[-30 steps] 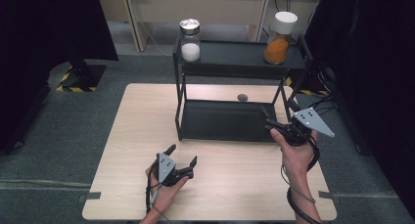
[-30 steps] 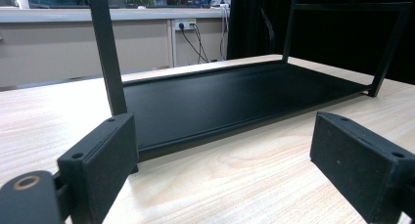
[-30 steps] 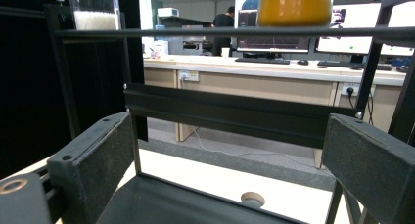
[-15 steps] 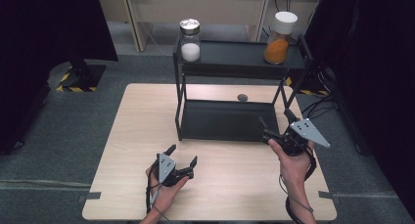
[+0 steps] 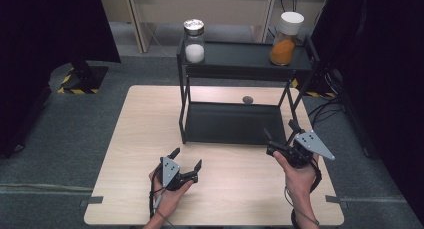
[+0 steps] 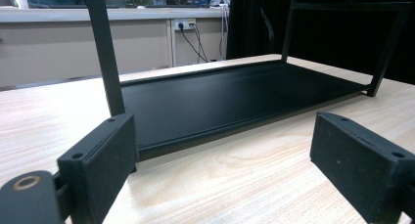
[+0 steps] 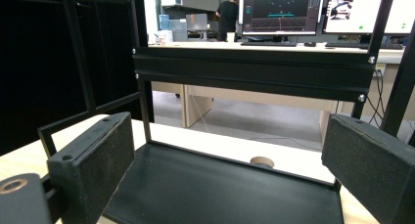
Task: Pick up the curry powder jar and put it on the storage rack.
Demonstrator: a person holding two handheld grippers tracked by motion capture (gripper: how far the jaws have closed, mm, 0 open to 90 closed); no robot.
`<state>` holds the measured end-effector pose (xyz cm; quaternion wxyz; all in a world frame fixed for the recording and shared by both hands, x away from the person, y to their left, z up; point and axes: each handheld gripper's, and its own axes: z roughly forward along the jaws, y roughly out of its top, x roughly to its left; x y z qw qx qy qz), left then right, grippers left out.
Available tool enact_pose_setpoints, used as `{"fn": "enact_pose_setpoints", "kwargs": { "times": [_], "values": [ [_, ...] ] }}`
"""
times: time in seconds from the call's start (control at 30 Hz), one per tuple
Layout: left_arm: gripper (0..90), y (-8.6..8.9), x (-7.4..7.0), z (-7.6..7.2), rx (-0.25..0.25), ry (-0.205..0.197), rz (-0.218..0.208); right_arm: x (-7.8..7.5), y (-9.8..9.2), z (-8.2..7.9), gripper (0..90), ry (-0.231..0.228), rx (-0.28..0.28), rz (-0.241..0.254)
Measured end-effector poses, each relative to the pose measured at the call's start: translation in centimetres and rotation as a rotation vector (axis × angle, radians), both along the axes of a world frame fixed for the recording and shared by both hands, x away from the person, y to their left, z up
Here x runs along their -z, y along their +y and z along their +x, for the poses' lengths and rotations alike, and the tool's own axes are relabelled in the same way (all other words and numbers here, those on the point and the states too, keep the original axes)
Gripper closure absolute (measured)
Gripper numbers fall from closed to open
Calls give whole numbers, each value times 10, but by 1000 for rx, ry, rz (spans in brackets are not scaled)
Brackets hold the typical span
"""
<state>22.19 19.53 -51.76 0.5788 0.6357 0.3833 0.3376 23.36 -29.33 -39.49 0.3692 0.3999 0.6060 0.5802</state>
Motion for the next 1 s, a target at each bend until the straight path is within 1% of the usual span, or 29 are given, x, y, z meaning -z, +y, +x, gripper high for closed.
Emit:
{"fn": "enact_pose_setpoints", "kwargs": {
  "times": [0.33,0.43,0.73,0.93,1.0],
  "values": [
    [99,0,0,0,0,0,0,16,-2,-6,56,30,-3,8],
    [99,0,0,0,0,-1,3,20,-3,-7,56,26,-6,4],
    [99,0,0,0,0,-2,-1,33,-4,-12,56,45,-8,4],
    [99,0,0,-1,0,-2,5,41,-6,-16,56,54,-5,2],
    [99,0,0,0,0,-1,3,44,-5,-17,56,58,-4,-5]
  ]
}}
